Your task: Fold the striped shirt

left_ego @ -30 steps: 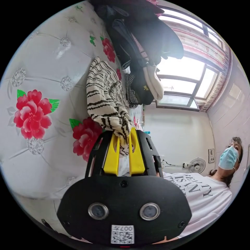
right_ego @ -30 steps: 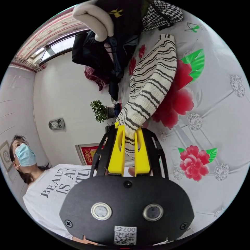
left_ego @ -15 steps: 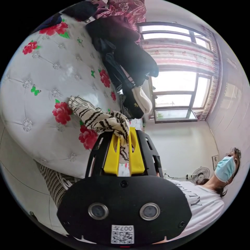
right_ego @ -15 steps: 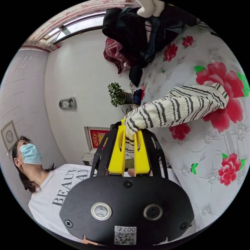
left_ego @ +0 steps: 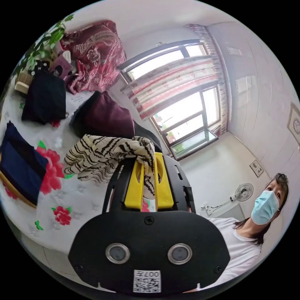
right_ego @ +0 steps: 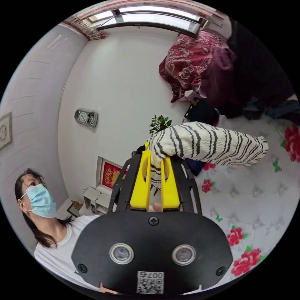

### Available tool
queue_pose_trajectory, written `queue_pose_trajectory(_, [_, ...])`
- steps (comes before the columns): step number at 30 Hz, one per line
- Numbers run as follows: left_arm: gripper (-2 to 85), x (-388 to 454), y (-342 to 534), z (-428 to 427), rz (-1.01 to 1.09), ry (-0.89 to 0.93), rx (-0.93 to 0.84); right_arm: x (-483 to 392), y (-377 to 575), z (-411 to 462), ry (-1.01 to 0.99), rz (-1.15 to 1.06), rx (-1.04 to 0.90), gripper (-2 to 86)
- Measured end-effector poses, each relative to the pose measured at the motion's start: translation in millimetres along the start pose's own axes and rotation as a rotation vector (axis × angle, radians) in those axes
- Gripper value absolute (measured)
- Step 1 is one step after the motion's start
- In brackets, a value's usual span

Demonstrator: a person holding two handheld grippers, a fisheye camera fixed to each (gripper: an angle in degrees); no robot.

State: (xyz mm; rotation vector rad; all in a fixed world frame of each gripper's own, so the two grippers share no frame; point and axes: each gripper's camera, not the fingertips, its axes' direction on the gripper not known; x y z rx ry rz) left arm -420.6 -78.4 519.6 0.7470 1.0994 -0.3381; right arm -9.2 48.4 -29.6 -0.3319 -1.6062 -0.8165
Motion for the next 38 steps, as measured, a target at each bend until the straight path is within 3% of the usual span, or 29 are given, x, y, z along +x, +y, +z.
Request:
queue_pose_trajectory(6, [5.8, -29, -30, -100, 0.014, -0.191, 0.077, -23, -52, 179, 0.056, -0.143, -0.104, 1.5])
queue_pose_trajectory(10, [7.9, -113, 27, -136, -0.267, -0.478, 0.022, 46, -24, 299, 0.195, -0.047, -0.345, 2.7])
queue_pose_trajectory(13, [8.0, -149, 100, -145, -0.404, -0.650, 0.013, 95, 27, 325, 0.344, -0.025, -0.554, 2.8])
queue_pose_trajectory(15, [7.7, -151, 144, -138, -0.418, -0.710, 0.029, 111, 59, 309, 0.426, -0.039, -0.629, 2.8])
queue_pose_trajectory(21, [6.6, -107, 226, -29, -0.279, -0.768, -0.088, 123, 151, 195, 0.981, -0.120, -0.839, 2.4])
queue_pose_trajectory(24, [6.5, -75, 225, 66, -0.054, -0.689, -0.259, 116, 185, 146, 1.186, -0.097, -0.919, 1.7])
queue_pose_trajectory(26, [6.3, -50, 224, 155, 0.143, -0.605, -0.491, 116, 208, 119, 1.281, -0.040, -0.936, 1.2])
queue_pose_trajectory(30, [5.2, -8, 243, 266, 0.383, -0.515, -0.733, 141, 242, 106, 1.215, 0.090, -0.959, 0.6])
queue_pose_trajectory(32, [5.2, 21, 262, 323, 0.505, -0.509, -0.818, 131, 250, 93, 1.216, 0.053, -0.762, 0.6])
queue_pose_trajectory(34, [5.2, 40, 277, 358, 0.568, -0.517, -0.860, 126, 251, 81, 1.162, 0.055, -0.686, 0.7])
queue_pose_trajectory(38, [5.2, 75, 318, 428, 0.621, -0.544, -0.926, 131, 252, 19, 0.942, 0.232, -0.445, 1.6])
